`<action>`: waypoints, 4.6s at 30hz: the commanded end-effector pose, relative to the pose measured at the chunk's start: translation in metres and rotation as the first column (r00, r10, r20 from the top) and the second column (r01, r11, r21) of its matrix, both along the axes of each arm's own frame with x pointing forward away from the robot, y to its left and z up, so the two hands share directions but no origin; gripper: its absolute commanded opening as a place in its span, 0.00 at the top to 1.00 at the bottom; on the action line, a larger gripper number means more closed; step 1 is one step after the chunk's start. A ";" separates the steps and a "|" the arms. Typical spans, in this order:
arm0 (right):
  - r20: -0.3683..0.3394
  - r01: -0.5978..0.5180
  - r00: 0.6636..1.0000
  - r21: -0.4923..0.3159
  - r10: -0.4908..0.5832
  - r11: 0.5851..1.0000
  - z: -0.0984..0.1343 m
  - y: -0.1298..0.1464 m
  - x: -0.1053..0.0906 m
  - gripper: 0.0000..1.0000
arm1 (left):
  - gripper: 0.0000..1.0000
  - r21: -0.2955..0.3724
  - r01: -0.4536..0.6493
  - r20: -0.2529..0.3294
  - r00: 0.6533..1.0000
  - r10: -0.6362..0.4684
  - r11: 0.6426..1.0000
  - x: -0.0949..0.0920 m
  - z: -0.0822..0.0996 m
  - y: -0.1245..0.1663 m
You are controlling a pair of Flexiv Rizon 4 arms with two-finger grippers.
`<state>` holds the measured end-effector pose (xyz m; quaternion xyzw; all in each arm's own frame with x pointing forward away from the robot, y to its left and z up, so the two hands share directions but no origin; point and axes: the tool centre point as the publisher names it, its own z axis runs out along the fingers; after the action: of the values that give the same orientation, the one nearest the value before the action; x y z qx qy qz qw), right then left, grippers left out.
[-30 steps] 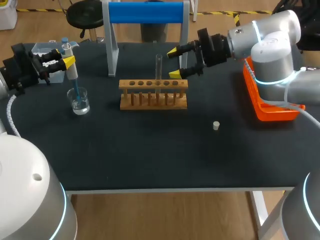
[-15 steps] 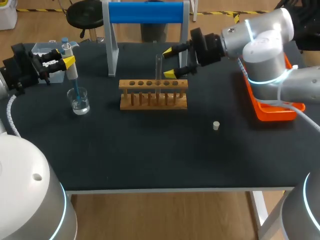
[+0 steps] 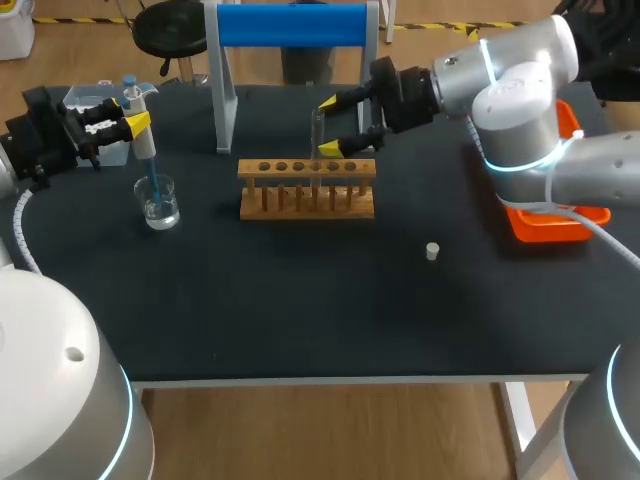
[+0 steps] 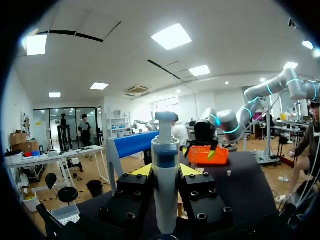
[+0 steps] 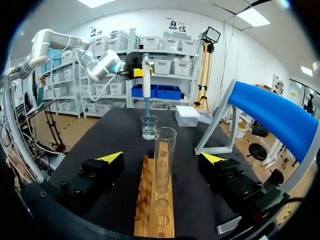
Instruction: Invert the test tube, pick up the pipette, mount the tip to pipette, aspirate from beaker and dispense into the tube, eject the tip, return the pipette, and cap with the stopper.
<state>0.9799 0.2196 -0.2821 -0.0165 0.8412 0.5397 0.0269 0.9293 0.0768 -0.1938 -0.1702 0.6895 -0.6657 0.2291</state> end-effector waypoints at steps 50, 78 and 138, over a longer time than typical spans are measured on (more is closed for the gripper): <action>0.045 -0.013 0.999 -0.095 0.017 0.995 -0.027 0.026 0.003 0.00 | 1.00 0.001 -0.001 -0.001 1.000 0.001 1.000 0.000 0.001 0.000; 0.044 -0.006 0.999 -0.100 0.010 0.995 -0.024 0.025 0.000 0.00 | 1.00 0.001 -0.001 -0.001 1.000 0.001 1.000 0.000 0.001 0.000; 0.044 -0.006 0.999 -0.100 0.010 0.995 -0.024 0.025 0.000 0.00 | 1.00 0.092 0.332 0.006 0.942 -0.334 0.939 -0.002 0.160 -0.161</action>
<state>0.9797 0.2453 -0.3069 -0.0327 0.8655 0.4979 0.0437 0.9154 -0.0755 -0.0353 -0.0440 0.7299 -0.6672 0.1420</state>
